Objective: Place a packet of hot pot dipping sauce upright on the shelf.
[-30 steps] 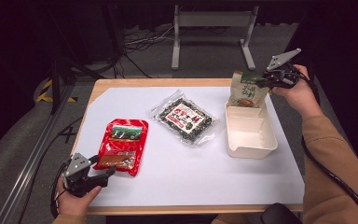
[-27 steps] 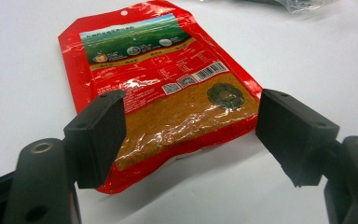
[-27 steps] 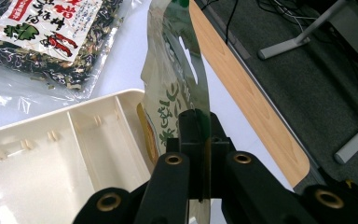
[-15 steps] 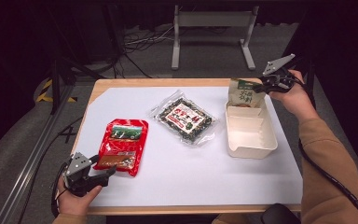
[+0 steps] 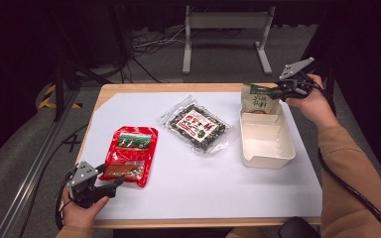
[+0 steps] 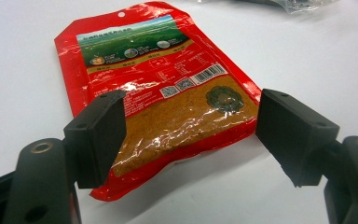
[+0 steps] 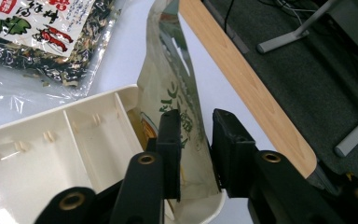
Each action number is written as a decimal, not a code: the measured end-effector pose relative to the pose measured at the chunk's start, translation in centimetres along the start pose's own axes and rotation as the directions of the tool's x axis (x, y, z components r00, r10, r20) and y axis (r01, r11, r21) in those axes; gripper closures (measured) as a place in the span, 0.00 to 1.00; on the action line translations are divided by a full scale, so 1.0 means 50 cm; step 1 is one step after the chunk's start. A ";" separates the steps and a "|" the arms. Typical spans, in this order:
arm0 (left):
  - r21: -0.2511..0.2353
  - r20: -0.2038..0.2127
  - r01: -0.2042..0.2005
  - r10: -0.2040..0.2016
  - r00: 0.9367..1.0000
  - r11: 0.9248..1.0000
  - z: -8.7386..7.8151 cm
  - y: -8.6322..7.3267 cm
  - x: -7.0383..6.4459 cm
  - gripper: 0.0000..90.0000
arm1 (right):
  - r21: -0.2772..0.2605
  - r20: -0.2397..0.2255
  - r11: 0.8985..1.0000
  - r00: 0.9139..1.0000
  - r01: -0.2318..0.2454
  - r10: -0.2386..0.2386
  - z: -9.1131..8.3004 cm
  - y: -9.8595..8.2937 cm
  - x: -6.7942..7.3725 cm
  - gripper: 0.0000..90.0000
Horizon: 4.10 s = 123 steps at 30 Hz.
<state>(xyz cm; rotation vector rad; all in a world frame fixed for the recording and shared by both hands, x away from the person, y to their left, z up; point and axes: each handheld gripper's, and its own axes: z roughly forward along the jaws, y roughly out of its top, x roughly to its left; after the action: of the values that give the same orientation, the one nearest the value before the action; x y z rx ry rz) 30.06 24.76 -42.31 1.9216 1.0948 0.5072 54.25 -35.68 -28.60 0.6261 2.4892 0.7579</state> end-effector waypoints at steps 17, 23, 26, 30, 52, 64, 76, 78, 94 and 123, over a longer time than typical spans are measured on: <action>-0.013 0.036 -0.018 0.019 0.999 1.000 0.030 0.028 0.002 0.28 | -0.223 0.148 0.972 0.983 -0.071 0.106 -0.071 0.001 0.028 0.54; -0.033 0.052 -0.028 0.029 0.998 0.999 0.042 0.050 0.006 0.28 | -0.302 0.119 0.951 0.987 -0.067 0.107 -0.112 0.011 0.080 0.51; -0.041 0.058 -0.030 0.032 0.998 0.999 0.041 0.057 0.009 0.28 | -0.338 0.093 0.937 0.988 -0.085 0.123 -0.130 0.012 0.110 0.51; -0.057 0.057 -0.028 0.032 0.998 0.998 0.038 0.063 0.015 0.28 | -0.405 0.030 0.902 0.984 -0.147 0.174 -0.146 0.004 0.151 0.50; -0.066 0.083 -0.046 0.052 0.995 0.997 0.034 0.116 0.038 0.30 | -0.439 -0.142 0.833 0.942 -0.336 0.305 -0.098 -0.072 0.320 0.51; -0.027 0.104 -0.026 0.029 0.994 0.999 0.031 0.130 0.054 0.27 | -0.394 -0.156 0.867 0.952 -0.306 0.265 -0.075 -0.079 0.363 0.52; 0.045 0.090 -0.040 0.036 0.995 0.998 0.038 0.159 0.056 0.27 | -0.377 -0.196 0.879 0.953 -0.291 0.231 -0.059 -0.073 0.386 0.52; 0.051 0.093 -0.044 0.039 0.995 0.998 0.041 0.167 0.060 0.27 | -0.377 -0.198 0.881 0.954 -0.285 0.224 -0.057 -0.070 0.387 0.52; 0.067 0.103 0.091 -0.098 0.990 0.994 0.111 0.217 0.141 0.22 | -0.370 -0.207 0.888 0.956 -0.274 0.209 -0.042 -0.069 0.392 0.49; 0.183 -0.027 0.214 -0.213 0.977 0.960 0.220 0.186 0.230 0.27 | -0.341 -0.220 0.900 0.954 -0.272 0.205 -0.018 -0.072 0.407 0.46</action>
<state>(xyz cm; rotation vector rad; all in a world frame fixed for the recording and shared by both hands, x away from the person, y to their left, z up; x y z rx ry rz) 48.38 26.84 -41.46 1.9294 1.3768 0.3013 36.69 -27.74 -36.04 0.7587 2.3527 1.3937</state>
